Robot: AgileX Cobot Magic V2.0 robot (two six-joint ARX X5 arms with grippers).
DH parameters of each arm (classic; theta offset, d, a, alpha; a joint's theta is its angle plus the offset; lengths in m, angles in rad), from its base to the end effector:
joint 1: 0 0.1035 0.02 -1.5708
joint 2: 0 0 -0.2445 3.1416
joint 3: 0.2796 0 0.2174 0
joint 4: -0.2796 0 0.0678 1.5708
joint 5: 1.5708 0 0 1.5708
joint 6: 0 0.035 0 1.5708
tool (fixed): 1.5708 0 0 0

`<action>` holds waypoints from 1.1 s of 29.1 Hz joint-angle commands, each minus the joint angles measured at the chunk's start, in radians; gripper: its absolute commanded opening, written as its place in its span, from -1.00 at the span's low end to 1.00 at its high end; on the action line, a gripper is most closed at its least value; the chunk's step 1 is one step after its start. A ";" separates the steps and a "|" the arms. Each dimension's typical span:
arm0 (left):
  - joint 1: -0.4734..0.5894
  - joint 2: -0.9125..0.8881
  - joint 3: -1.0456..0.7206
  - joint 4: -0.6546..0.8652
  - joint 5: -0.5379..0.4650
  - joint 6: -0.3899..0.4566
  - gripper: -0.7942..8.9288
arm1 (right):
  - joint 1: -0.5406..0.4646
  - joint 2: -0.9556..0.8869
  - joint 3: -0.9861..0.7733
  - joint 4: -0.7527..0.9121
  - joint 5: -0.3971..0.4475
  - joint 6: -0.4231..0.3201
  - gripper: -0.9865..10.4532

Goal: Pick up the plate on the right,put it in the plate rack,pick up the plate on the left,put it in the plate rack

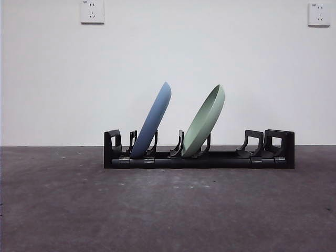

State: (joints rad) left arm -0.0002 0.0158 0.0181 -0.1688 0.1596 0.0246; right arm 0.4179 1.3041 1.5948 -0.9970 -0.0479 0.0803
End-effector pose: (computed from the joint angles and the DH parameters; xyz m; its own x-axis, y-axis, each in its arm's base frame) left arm 0.0853 -0.0056 0.1509 0.9736 -0.1591 -0.1636 0.1610 0.9870 -0.0021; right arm 0.1974 0.0895 0.3900 0.6751 0.3522 -0.6483 -0.3897 0.9163 0.0920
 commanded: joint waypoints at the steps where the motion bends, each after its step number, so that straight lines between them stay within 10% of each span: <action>1: 0.003 0.000 -0.010 0.009 0.000 -0.010 -0.84 | -0.008 -0.004 -0.006 0.003 0.013 -0.010 -0.82; 8: 0.003 0.000 -0.010 0.009 0.000 -0.010 -0.84 | -0.158 -0.232 -0.061 0.099 0.081 -0.111 -0.82; 15: 0.003 0.000 -0.010 0.010 0.000 -0.010 -0.84 | -0.398 -0.663 -0.583 0.462 0.082 -0.111 -0.82; 32: 0.003 0.000 -0.010 0.010 0.000 -0.010 -0.84 | -0.445 -1.120 -1.287 0.726 0.082 -0.111 -0.82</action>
State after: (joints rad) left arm -0.0002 0.0158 0.0181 -0.1673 0.1596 0.0242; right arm -0.0265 0.1951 0.3347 -0.2806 0.0303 -0.0265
